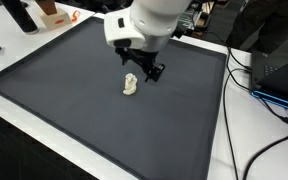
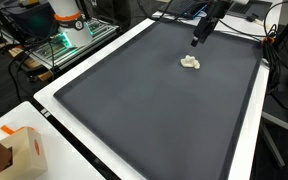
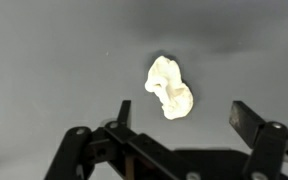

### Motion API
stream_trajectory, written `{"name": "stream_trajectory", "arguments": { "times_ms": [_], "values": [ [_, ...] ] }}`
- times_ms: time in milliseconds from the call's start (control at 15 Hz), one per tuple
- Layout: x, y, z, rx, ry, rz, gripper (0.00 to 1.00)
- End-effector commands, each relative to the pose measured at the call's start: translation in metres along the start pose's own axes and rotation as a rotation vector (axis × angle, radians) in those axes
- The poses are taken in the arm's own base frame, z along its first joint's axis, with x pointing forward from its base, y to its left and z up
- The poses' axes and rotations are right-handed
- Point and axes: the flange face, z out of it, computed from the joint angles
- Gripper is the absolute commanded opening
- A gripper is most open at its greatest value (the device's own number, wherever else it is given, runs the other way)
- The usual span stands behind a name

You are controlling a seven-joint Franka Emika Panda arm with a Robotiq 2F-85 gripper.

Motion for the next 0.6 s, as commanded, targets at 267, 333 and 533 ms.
{"name": "stream_trajectory", "arguments": {
  "times_ms": [267,333,533],
  "values": [
    [-0.005,0.059,-0.046,0.209,0.029,0.053,1.00],
    [-0.005,0.065,-0.051,0.224,0.036,0.060,1.00],
    [-0.004,0.075,-0.063,0.252,0.050,0.072,1.00]
  ]
}}
